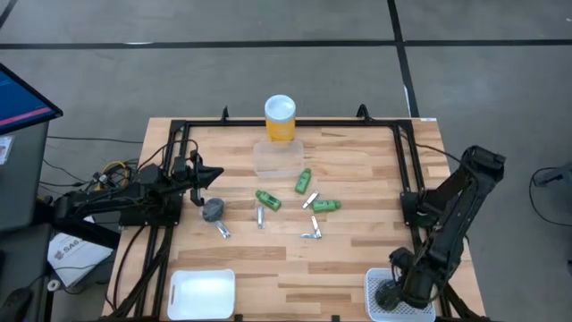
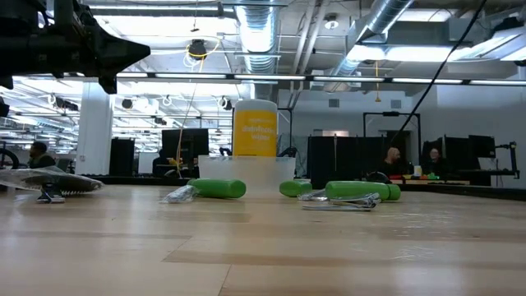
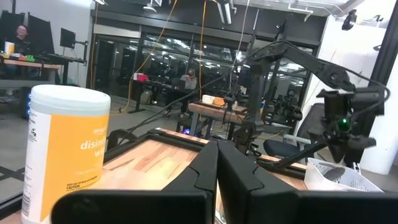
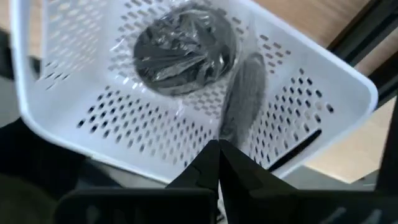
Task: Pick & Place Travel size toiletries
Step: Put the top black hairbrush into the right white bin, then put the black hairbrush into the right white bin
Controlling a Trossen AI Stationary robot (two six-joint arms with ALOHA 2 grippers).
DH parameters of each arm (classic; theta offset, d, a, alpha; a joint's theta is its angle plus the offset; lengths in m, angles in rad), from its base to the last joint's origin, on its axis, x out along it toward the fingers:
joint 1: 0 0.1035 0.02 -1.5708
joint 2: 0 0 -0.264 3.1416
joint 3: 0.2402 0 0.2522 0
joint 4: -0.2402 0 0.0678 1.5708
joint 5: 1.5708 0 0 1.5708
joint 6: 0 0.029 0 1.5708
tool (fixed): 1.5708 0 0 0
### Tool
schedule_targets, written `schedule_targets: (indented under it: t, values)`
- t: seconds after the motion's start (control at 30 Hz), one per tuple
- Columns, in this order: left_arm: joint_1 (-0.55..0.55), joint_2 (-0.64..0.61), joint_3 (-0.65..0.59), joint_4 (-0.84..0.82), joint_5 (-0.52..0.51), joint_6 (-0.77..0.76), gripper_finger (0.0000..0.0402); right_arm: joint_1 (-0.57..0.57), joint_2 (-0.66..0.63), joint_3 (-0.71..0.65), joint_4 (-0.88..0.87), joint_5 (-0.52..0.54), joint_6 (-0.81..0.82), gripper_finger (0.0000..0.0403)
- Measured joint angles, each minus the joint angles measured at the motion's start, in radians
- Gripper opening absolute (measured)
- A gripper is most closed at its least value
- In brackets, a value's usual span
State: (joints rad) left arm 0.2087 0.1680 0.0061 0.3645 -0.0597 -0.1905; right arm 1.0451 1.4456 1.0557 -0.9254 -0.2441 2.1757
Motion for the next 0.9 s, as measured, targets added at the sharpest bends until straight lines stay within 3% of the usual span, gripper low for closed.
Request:
schedule_targets:
  t: [0.37, 0.77, 0.9]
  values:
    - [0.0, 0.0, 0.0, 0.004, 0.0, 0.0, 0.0002, -0.039, 0.046, 0.0, -0.035, 0.001, -0.039, 0.0016]
    - [0.0, 0.0, 0.0, 0.011, 0.0, -0.001, 0.0002, -0.084, 0.038, 0.001, -0.013, -0.019, -0.182, 0.0183]
    - [0.0, 0.0, 0.0, 0.022, 0.0, -0.032, 0.0002, -0.114, 0.016, 0.036, -0.016, -0.011, -0.257, 0.0213]
